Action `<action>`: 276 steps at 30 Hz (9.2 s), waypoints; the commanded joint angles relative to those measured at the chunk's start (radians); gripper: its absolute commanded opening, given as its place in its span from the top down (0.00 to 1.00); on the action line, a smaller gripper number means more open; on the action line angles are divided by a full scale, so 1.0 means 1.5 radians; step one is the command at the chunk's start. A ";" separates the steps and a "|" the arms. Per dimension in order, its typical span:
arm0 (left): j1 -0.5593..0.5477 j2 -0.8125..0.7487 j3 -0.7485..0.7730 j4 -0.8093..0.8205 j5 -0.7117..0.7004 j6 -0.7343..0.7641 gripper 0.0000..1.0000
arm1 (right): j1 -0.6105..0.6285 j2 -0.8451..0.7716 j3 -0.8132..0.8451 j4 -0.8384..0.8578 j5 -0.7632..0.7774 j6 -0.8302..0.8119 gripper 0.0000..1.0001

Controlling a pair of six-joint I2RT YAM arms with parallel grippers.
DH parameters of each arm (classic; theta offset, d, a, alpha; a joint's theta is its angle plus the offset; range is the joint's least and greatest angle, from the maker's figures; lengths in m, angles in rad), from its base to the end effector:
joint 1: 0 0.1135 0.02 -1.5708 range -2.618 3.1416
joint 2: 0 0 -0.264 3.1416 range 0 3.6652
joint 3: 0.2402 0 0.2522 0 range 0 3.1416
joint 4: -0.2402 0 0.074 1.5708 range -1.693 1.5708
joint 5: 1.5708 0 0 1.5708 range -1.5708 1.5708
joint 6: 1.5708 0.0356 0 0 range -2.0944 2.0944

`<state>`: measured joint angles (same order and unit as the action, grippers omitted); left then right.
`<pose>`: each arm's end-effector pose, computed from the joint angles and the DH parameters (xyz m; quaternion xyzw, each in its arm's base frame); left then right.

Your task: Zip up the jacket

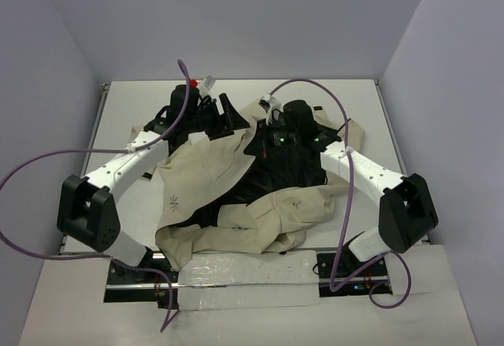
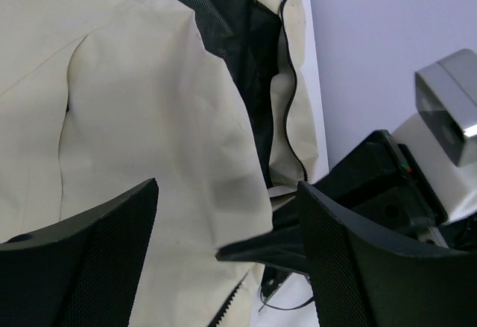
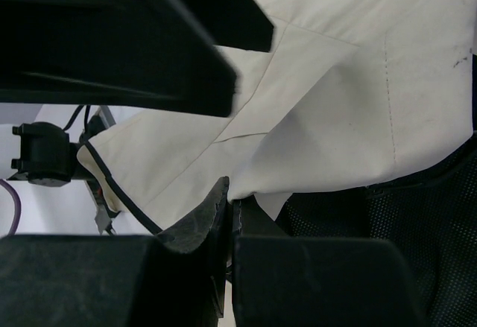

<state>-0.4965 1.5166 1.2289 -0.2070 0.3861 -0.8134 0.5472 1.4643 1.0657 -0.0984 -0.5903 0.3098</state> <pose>0.3029 -0.1794 0.3143 -0.0359 0.8477 -0.4370 0.2985 0.2732 0.1897 0.2868 -0.2451 0.7987 0.4307 0.3413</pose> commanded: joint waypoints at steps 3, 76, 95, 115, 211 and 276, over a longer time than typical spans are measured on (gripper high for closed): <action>0.006 0.063 0.044 0.094 0.101 0.012 0.25 | 0.006 -0.032 0.033 -0.010 -0.020 -0.022 1.00; 0.078 -0.116 -0.171 0.333 0.207 -0.120 1.00 | -0.076 0.140 -0.260 1.176 -0.098 0.930 0.23; 0.079 -0.098 -0.173 0.307 0.204 -0.104 1.00 | -0.080 0.145 -0.272 1.225 -0.078 0.936 0.36; 0.086 -0.072 -0.210 0.341 0.201 -0.120 1.00 | -0.089 0.086 -0.293 1.090 -0.086 0.827 0.73; 0.059 -0.080 -0.322 0.647 0.324 -0.287 1.00 | -0.096 -0.169 -0.078 0.095 -0.063 0.299 0.39; 0.044 -0.118 -0.299 0.638 0.372 -0.274 1.00 | -0.056 -0.103 -0.013 0.120 0.050 0.322 1.00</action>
<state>-0.4244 1.3832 0.7414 0.6638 0.8781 -1.2033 0.4671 1.3430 1.0035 0.0808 -0.5883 0.8384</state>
